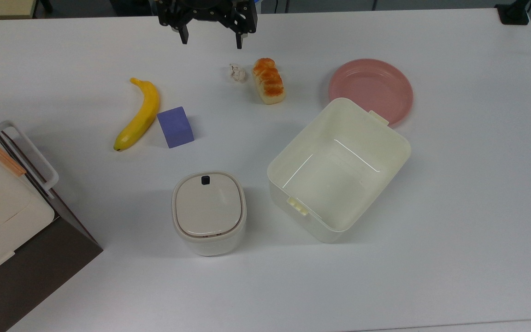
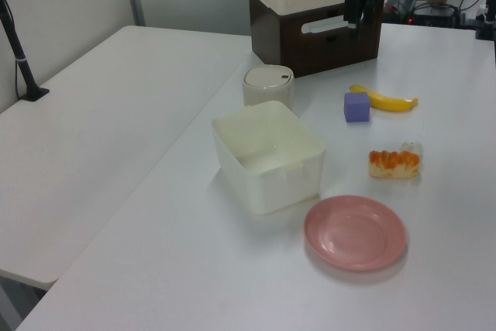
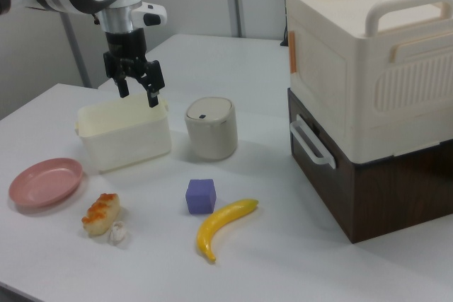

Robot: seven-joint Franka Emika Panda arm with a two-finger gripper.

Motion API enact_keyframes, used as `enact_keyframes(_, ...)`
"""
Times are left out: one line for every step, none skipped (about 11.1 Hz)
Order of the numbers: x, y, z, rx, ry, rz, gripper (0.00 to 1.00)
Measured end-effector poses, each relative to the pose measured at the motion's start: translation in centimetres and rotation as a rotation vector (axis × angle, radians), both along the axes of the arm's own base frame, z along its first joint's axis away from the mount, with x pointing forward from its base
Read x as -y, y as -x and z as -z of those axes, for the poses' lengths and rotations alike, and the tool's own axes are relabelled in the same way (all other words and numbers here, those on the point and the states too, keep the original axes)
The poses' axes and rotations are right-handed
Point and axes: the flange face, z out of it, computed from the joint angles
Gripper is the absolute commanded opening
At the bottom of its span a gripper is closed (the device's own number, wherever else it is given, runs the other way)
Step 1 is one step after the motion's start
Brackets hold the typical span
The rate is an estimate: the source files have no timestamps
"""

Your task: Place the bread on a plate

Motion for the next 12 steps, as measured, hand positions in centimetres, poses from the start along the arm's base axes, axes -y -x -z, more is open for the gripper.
enact_keyframes(0.1, 0.0, 0.0, 0.000, 0.000, 0.001, 1.00)
enact_keyframes(0.4, 0.0, 0.0, 0.003, 0.010, -0.013, 1.00)
enact_keyframes(0.9, 0.0, 0.0, 0.003, 0.014, -0.023, 1.00)
enact_keyframes(1.2, -0.1, 0.1, 0.002, 0.014, -0.026, 1.00)
enact_keyframes(1.3, -0.1, 0.1, 0.002, 0.014, -0.028, 1.00)
enact_keyframes(1.3, -0.1, 0.1, 0.003, 0.014, -0.029, 1.00)
enact_keyframes(1.3, -0.1, 0.1, 0.003, 0.014, -0.030, 1.00)
enact_keyframes(1.3, -0.1, 0.1, 0.003, 0.014, -0.030, 1.00)
enact_keyframes(1.3, -0.1, 0.2, 0.000, 0.014, -0.031, 1.00)
enact_keyframes(1.2, 0.0, 0.6, -0.008, 0.013, -0.033, 1.00)
enact_keyframes(1.0, 0.1, 1.2, -0.021, 0.013, -0.036, 1.00)
enact_keyframes(0.5, 0.2, 2.1, -0.034, 0.012, -0.049, 1.00)
